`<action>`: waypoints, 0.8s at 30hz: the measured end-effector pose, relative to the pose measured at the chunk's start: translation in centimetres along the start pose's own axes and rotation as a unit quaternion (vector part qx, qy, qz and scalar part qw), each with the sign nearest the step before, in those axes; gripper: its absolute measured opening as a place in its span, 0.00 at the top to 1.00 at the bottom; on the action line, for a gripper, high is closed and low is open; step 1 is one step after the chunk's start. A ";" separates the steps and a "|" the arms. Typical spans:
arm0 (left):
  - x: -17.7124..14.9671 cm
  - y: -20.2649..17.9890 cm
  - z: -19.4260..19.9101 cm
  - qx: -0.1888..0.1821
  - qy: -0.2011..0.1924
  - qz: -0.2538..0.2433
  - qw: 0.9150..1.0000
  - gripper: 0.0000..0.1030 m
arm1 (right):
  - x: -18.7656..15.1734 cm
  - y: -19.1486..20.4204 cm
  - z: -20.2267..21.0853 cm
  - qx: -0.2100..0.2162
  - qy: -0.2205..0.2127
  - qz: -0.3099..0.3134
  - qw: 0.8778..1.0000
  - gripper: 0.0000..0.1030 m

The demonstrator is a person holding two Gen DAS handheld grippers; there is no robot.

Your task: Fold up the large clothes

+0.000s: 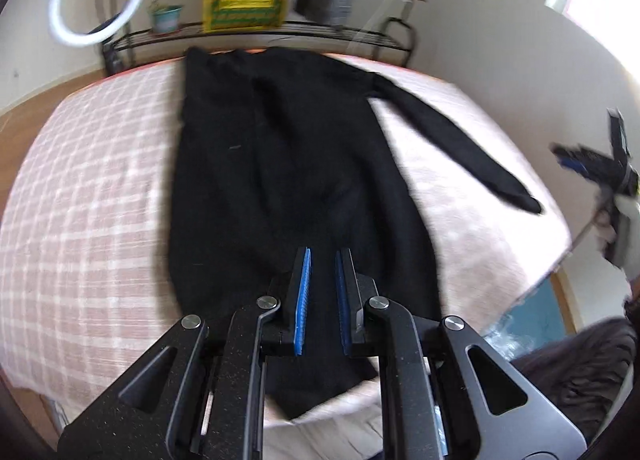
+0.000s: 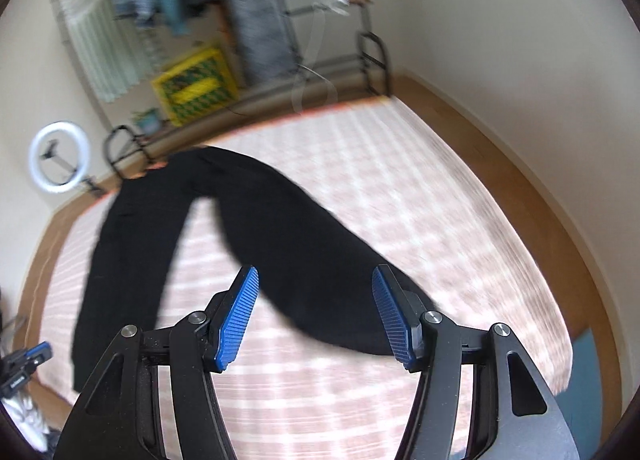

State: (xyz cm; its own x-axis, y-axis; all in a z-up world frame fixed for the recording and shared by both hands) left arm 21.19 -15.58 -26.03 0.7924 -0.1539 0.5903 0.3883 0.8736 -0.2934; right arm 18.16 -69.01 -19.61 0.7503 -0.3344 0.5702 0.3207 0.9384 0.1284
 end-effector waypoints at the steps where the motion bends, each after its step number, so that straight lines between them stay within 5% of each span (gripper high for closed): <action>1: 0.0 1.4 -0.2 0.011 -0.001 0.017 1.000 0.87 | -0.3 -0.8 -0.5 -0.002 0.007 -0.010 1.000 0.43; 3: -0.3 4.6 -0.5 0.026 -0.002 0.058 0.998 0.65 | -1.0 -2.8 -2.0 -0.005 0.023 -0.031 0.999 0.43; 9: -1.1 9.5 -0.8 0.046 0.000 0.111 0.993 0.65 | -2.8 -5.4 -4.6 0.016 0.067 -0.069 0.995 0.43; 17: 1.2 6.3 -1.4 0.002 -0.013 0.090 0.996 0.65 | -4.5 -7.4 -6.9 0.039 0.114 -0.141 0.983 0.42; 22: 2.0 3.5 -1.8 -0.020 -0.014 0.063 0.998 0.65 | -5.2 -6.7 -7.5 0.025 0.125 -0.111 0.986 0.43; 23: 2.1 3.0 -1.8 -0.023 -0.013 0.058 0.998 0.65 | -5.2 -6.4 -7.6 0.018 0.125 -0.096 0.987 0.58; 24: 2.1 2.7 -1.8 -0.026 -0.013 0.055 0.998 0.65 | -5.3 -6.1 -7.5 0.013 0.129 -0.083 0.988 0.84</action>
State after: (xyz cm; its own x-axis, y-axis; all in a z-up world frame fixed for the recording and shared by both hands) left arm 24.76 -14.38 -26.93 0.8189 -0.0460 0.5720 0.3241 0.8597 -0.3948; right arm 16.58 -73.58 -29.50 0.8119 -0.4915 0.3150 0.4388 0.8697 0.2260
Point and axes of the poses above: each gripper's, at about its wrist camera, not at the fingertips, and z roughly against the way its jaws point, y to its left, x to its top, the point moved 9 cm from there along -z, roughly the way its jaws point, and after that the axes turned 6 degrees about -x, right-handed, at the moved point
